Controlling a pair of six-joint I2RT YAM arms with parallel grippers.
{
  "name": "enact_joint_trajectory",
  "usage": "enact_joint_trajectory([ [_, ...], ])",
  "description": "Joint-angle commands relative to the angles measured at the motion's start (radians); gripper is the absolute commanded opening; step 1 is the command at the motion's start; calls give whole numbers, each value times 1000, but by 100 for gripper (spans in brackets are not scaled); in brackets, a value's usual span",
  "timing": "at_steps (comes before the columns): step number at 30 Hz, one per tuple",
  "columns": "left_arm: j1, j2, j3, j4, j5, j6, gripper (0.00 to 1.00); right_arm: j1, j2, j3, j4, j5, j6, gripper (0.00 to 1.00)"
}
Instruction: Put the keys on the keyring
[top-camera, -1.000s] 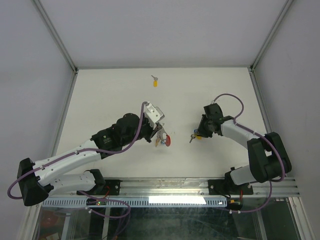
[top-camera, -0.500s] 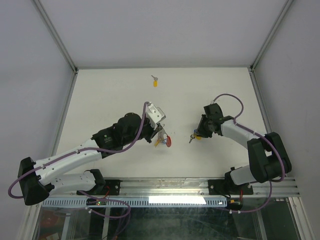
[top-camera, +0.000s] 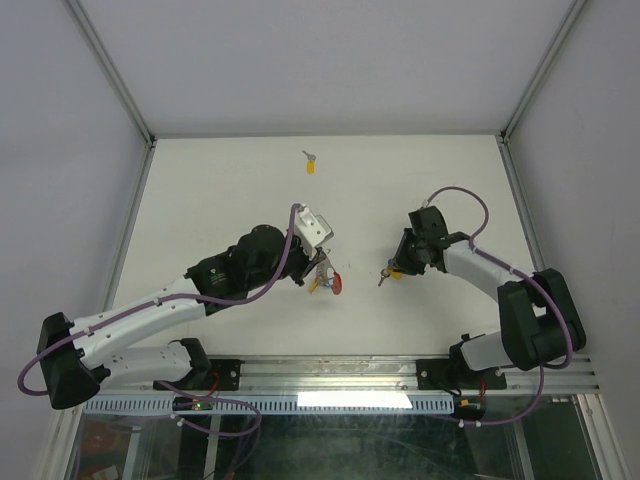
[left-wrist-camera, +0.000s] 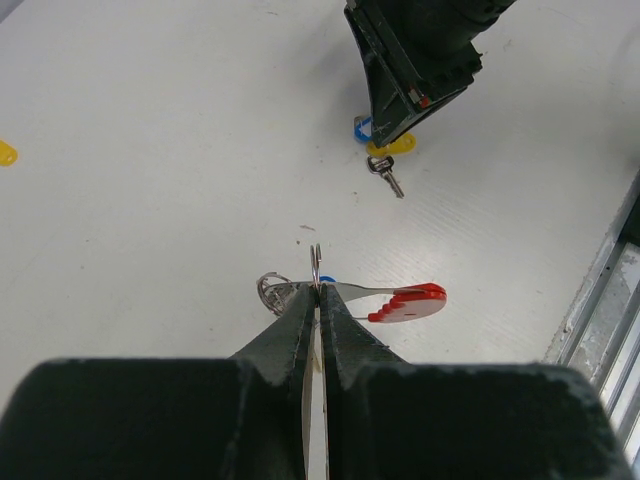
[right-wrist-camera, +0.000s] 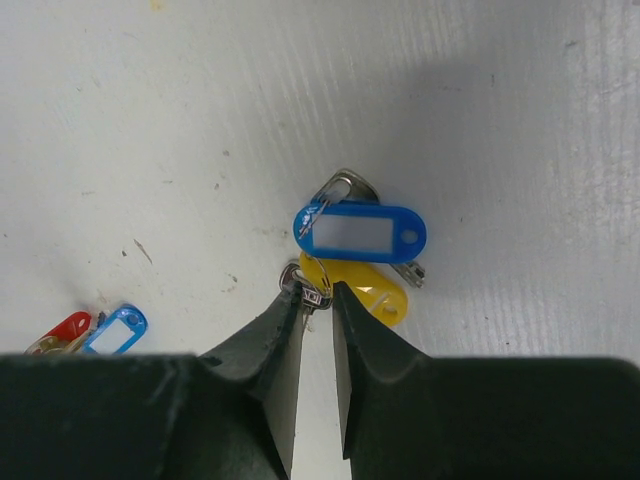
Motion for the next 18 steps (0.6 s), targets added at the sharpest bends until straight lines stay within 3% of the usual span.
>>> enact_joint_trajectory([
  [1, 13, -1, 55, 46, 24, 8, 0, -7, -17, 0, 22, -17, -4, 21],
  [18, 13, 5, 60, 39, 26, 17, 0, -7, 50, 7, 38, -42, -4, 20],
])
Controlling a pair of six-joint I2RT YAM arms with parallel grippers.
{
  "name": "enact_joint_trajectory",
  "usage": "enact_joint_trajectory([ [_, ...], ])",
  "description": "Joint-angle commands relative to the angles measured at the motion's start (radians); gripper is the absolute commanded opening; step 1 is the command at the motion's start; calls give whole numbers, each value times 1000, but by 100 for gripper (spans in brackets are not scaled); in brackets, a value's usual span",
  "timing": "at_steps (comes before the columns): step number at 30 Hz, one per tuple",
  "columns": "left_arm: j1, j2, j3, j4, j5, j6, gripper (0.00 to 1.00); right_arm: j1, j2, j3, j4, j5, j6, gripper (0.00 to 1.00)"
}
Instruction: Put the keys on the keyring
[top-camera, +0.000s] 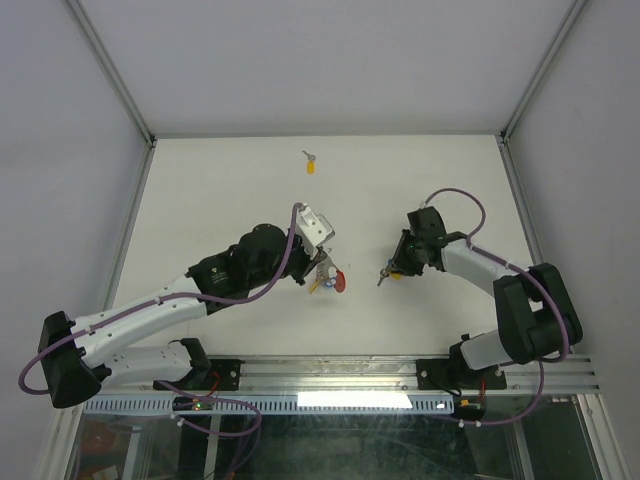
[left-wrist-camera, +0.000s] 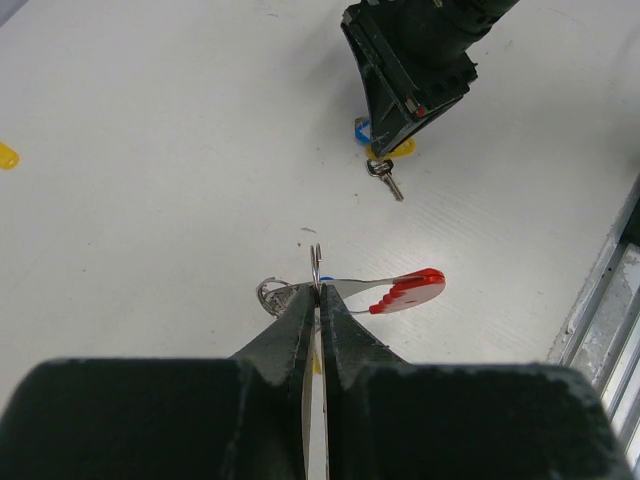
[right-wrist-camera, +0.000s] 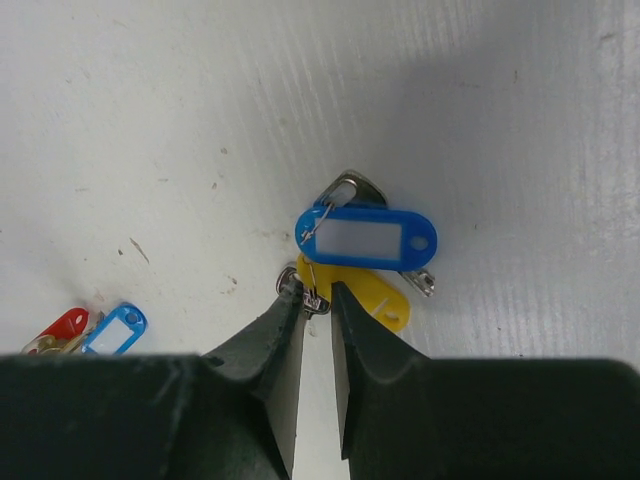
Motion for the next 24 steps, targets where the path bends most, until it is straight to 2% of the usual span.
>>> enact_joint_trajectory([
  [1, 13, -6, 49, 41, 24, 11, 0, -6, 18, 7, 26, -11, -6, 19],
  [10, 13, -7, 49, 38, 22, 14, 0, -6, 22, 2, 24, 2, -20, 0],
  [16, 13, -15, 45, 35, 20, 14, 0, -6, -58, 4, 40, -26, -111, 0],
  [20, 13, -12, 45, 36, 19, 15, 0, -6, -191, -5, 50, -72, -241, 0],
  [24, 13, 3, 51, 37, 18, 23, 0, -6, -341, -21, 76, -188, -362, 0],
])
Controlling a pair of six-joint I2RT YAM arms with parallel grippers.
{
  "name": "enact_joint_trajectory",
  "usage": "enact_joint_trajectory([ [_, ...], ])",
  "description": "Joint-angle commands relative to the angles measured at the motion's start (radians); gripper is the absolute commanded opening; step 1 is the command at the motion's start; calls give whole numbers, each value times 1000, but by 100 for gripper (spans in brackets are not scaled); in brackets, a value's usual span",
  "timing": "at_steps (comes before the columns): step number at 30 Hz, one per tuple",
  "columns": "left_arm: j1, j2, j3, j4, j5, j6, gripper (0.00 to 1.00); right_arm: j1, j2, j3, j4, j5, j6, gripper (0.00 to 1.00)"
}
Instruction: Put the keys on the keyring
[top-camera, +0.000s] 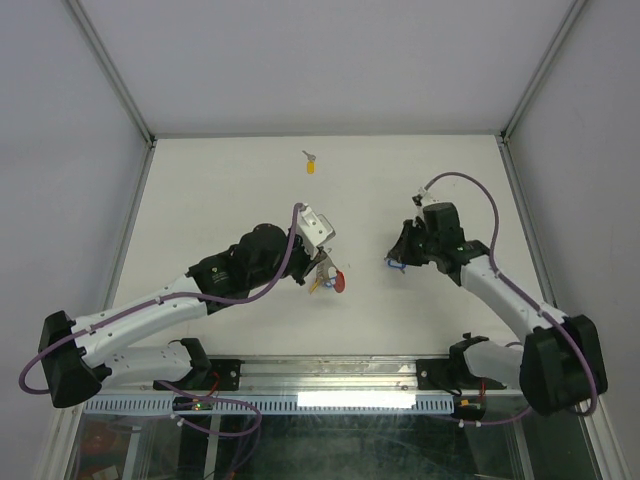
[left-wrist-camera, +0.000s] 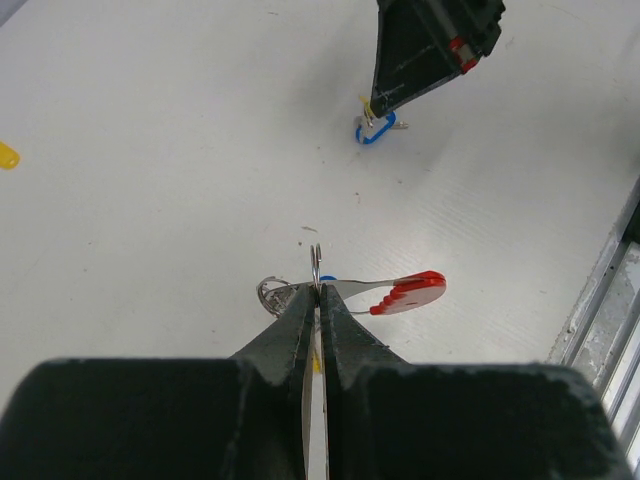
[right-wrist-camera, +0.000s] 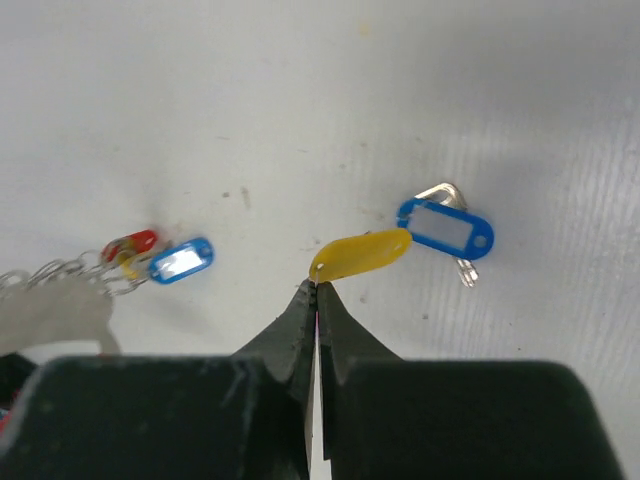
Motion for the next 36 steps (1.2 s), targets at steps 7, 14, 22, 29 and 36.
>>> enact_joint_trajectory([
  [7, 13, 3, 36, 105, 22, 24, 0, -2, -339, -11, 94, -304, -320, 0],
  [14, 13, 10, 37, 128, 52, 28, 0, -3, -437, 1, 162, -487, -406, 0],
  [22, 13, -4, 27, 153, 71, 40, 0, 70, -371, 121, 141, -540, -423, 0],
  [29, 13, 5, 33, 154, 104, 37, 0, 185, -330, 197, 133, -449, -446, 0],
  [36, 13, 13, 41, 151, 112, 37, 0, 276, -266, 250, 81, -374, -496, 0],
])
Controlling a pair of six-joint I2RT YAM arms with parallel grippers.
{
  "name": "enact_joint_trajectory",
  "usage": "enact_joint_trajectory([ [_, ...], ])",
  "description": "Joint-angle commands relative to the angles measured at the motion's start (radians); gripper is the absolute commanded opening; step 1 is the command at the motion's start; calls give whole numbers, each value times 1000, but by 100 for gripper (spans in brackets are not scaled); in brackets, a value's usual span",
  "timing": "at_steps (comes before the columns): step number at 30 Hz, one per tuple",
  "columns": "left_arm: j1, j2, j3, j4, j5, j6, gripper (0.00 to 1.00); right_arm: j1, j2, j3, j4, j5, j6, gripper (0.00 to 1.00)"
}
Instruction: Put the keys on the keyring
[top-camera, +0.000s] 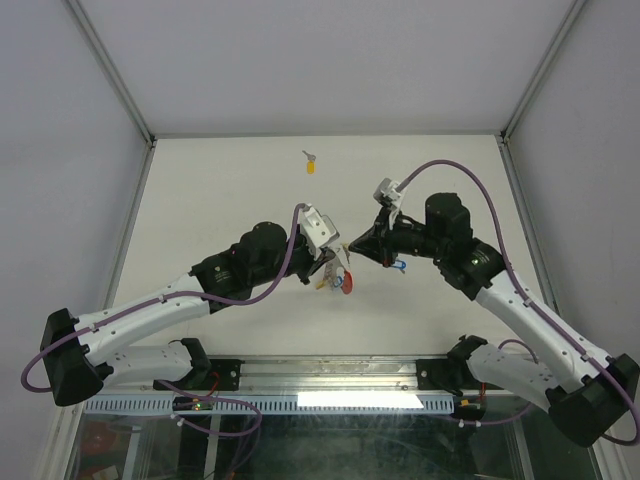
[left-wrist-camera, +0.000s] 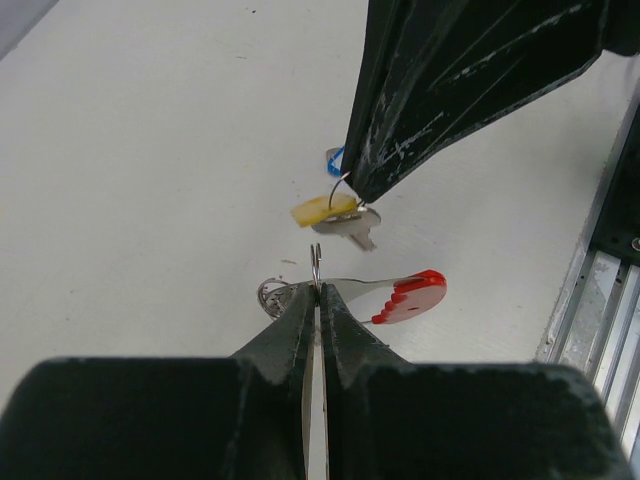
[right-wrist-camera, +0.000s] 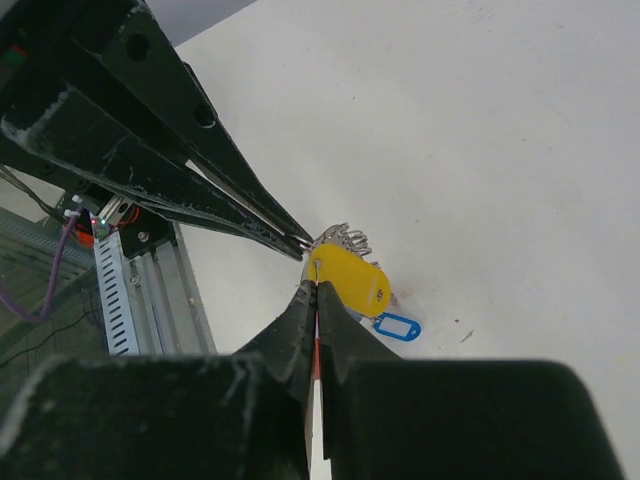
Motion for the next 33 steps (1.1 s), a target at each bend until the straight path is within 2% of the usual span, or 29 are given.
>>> enact_joint_trajectory([
  [1, 13, -5, 39, 76, 31, 11, 0, 49, 32, 71, -11, 78, -55, 0],
  [6, 13, -5, 36, 76, 29, 10, 0, 76, 52, 88, -37, 139, -85, 0],
  [20, 13, 3, 42, 63, 22, 9, 0, 110, 78, 105, -51, 79, -108, 0],
  [33, 13, 3, 41, 60, 18, 7, 0, 111, 33, 116, -110, 142, -128, 0],
])
